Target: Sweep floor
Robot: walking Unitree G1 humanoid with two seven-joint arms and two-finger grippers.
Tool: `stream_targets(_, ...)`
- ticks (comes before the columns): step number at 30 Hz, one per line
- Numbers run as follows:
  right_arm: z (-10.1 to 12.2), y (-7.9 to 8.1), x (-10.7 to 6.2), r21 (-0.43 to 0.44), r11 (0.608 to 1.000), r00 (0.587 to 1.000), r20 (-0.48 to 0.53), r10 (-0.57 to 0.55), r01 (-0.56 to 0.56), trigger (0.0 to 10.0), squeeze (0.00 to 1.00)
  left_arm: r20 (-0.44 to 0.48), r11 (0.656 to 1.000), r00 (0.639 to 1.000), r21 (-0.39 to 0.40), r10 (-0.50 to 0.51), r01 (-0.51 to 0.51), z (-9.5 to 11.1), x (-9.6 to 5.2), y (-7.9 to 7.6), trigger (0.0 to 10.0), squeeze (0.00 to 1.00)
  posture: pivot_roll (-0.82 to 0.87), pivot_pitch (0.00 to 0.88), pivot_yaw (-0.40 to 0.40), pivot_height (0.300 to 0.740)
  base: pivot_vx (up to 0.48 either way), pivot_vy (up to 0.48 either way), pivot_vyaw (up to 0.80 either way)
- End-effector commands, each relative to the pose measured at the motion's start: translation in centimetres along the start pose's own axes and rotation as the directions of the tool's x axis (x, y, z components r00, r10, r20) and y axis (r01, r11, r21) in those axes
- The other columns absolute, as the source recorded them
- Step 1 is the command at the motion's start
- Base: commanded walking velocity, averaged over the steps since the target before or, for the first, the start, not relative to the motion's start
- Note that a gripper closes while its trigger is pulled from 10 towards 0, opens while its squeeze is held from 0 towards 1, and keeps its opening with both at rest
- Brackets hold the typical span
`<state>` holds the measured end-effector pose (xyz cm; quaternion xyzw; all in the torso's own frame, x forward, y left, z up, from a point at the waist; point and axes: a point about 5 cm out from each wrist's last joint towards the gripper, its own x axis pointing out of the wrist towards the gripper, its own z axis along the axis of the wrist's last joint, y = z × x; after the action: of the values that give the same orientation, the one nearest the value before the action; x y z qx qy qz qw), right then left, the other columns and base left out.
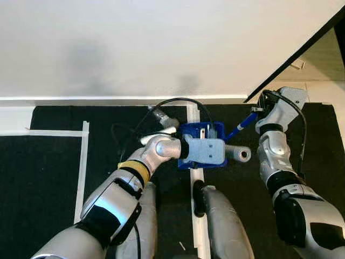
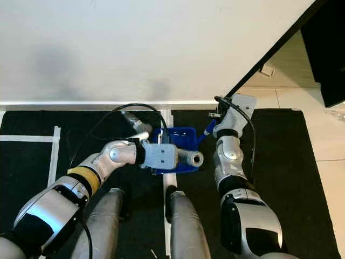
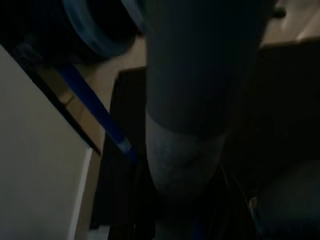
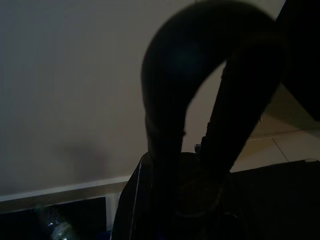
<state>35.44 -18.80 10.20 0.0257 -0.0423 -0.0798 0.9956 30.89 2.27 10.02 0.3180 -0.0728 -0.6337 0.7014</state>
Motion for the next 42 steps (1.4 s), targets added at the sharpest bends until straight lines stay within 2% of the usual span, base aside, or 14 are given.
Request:
stream_targets(1, -3.7, 0.0, -2.0, -0.009, 1.000, 0.984, -0.181, 0.011, -0.013, 10.0, 0.00, 0.085, 0.998, 0.995, -0.030, -0.045, 0.047, 1.1, 1.4, -1.2, 10.0, 0.00, 0.14, 0.355, -0.067, 0.740, 0.000, 0.000, 0.00)
stream_targets(10, -3.6, 0.1, -1.9, -0.004, 1.000, 0.983, -0.181, 0.010, -0.010, 10.0, 0.00, 0.125, 0.982, 0.974, 0.011, -0.188, 0.188, 2.9, -0.3, -0.8, 10.0, 0.00, 0.15, 0.312, -0.064, 0.740, 0.000, 0.000, 0.00)
stream_targets(11, -3.6, -0.2, -1.9, -0.004, 1.000, 0.983, -0.181, -0.004, 0.003, 10.0, 0.00, -0.007, 0.959, 0.960, -0.040, -0.280, 0.280, 2.1, -3.3, -0.7, 10.0, 0.00, 0.15, 0.290, -0.064, 0.740, 0.000, 0.000, 0.00)
stream_targets(15, -3.5, -0.4, -1.8, -0.003, 1.000, 0.983, -0.183, -0.012, 0.012, 10.0, 0.00, -0.150, 0.945, 0.935, -0.112, -0.320, 0.306, 0.6, -6.6, -0.6, 10.0, 0.00, 0.16, 0.262, -0.066, 0.740, 0.000, 0.000, 0.00)
stream_targets(21, -3.4, -0.5, -1.7, -0.002, 1.000, 0.983, -0.183, -0.019, 0.019, 10.0, 0.00, -0.348, 0.943, 0.882, -0.217, -0.317, 0.253, -1.6, -11.6, 0.5, 10.0, 0.00, 0.17, 0.236, -0.073, 0.740, 0.000, 0.000, 0.00)
stream_targets(25, -3.7, -1.0, -1.9, -0.001, 0.999, 0.980, -0.192, -0.047, 0.047, 10.0, 0.00, -0.561, 0.922, 0.758, -0.362, -0.333, 0.136, -2.9, -17.4, 1.1, 10.0, 0.00, 0.18, 0.213, -0.072, 0.740, 0.000, 0.000, 0.00)
stream_targets(31, -3.9, -1.5, -2.1, 0.005, 0.997, 0.978, -0.197, -0.073, 0.075, 10.0, 0.00, -0.722, 0.973, 0.689, -0.197, -0.058, -0.124, -4.8, -19.1, 3.1, 10.0, 0.00, 0.20, 0.201, -0.059, 0.740, 0.000, 0.000, 0.00)
stream_targets(32, -4.0, -1.6, -2.2, 0.007, 0.997, 0.977, -0.199, -0.079, 0.082, 10.0, 0.00, -0.743, 0.945, 0.658, -0.113, 0.124, -0.307, -5.8, -19.0, 4.3, 10.0, 0.00, 0.20, 0.199, -0.057, 0.740, 0.000, 0.000, 0.00)
stream_targets(35, -4.1, -1.6, -2.3, 0.007, 0.996, 0.976, -0.201, -0.082, 0.086, 10.0, 0.00, -0.747, 0.896, 0.618, -0.070, 0.244, -0.438, -6.5, -18.8, 5.0, 10.0, 0.00, 0.20, 0.199, -0.054, 0.740, 0.000, 0.000, 0.00)
stream_targets(37, -4.5, -1.7, -2.7, 0.008, 0.996, 0.975, -0.205, -0.089, 0.092, 10.0, 0.00, -0.729, 0.744, 0.526, -0.034, 0.438, -0.667, -7.5, -18.3, 5.6, 10.0, 0.00, 0.19, 0.207, -0.044, 0.740, 0.000, 0.000, 0.00)
stream_targets(38, -4.5, -1.7, -2.7, 0.008, 0.996, 0.975, -0.205, -0.089, 0.092, 10.0, 0.00, -0.729, 0.744, 0.526, -0.034, 0.438, -0.667, -7.5, -18.3, 5.6, 10.0, 0.00, 0.19, 0.207, -0.044, 0.740, 0.000, 0.000, 0.00)
stream_targets(39, -4.6, -1.8, -2.9, 0.007, 0.995, 0.974, -0.208, -0.093, 0.096, 10.0, 0.00, -0.697, 0.632, 0.497, -0.080, 0.518, -0.771, -7.8, -17.8, 5.7, 10.0, 0.00, 0.18, 0.207, -0.041, 0.740, 0.000, 0.000, 0.00)
stream_targets(40, -4.6, -1.8, -2.9, 0.007, 0.995, 0.974, -0.208, -0.093, 0.096, 10.0, 0.00, -0.697, 0.632, 0.497, -0.080, 0.518, -0.771, -7.8, -17.8, 5.7, 10.0, 0.00, 0.18, 0.207, -0.041, 0.740, 0.000, 0.000, 0.00)
stream_targets(42, -4.8, -2.0, -3.1, 0.005, 0.994, 0.973, -0.208, -0.101, 0.105, 10.0, 0.00, -0.676, 0.441, 0.413, -0.143, 0.610, -0.886, -8.3, -17.0, 5.6, 10.0, 0.00, 0.17, 0.215, -0.037, 0.740, 0.000, 0.000, 0.00)
